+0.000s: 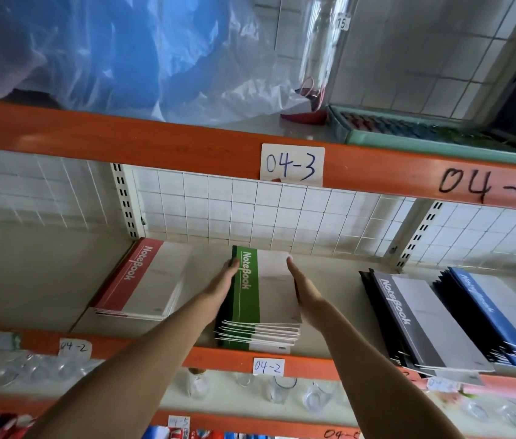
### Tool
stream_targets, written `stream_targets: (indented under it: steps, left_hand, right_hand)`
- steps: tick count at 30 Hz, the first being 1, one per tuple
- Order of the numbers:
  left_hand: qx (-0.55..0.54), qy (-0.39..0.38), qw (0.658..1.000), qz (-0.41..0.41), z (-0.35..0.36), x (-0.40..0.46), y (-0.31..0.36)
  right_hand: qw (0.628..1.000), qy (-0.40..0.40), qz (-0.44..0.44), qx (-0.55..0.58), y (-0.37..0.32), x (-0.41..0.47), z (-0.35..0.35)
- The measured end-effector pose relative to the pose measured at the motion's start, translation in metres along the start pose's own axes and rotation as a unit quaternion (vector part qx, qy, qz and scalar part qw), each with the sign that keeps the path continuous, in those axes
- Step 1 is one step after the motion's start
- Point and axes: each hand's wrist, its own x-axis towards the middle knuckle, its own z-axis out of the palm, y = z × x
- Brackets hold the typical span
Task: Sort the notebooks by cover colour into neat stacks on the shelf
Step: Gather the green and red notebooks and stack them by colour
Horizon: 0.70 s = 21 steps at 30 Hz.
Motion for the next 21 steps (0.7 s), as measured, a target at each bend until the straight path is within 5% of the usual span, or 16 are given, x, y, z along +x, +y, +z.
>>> stream_targets:
  steps: [9, 14, 21]
  left_hand:
    - [-0.032, 0.029, 0.998, 0.055, 0.016, 0.010, 0.007]
    - [-0.012, 0.004, 0.999, 0.038, 0.010, 0.009, 0.003]
    - [0.056, -0.028, 0.997, 0.045, 0.003, -0.012, 0.009]
  right_hand:
    - [0.996, 0.066, -0.045, -0.030, -0.062, -0.063, 0.042]
    - [1.000, -0.009, -0.013, -0.026, -0.056, -0.053, 0.036]
    - [0.999, -0.006, -0.035, -0.027, -0.050, -0.074, 0.037]
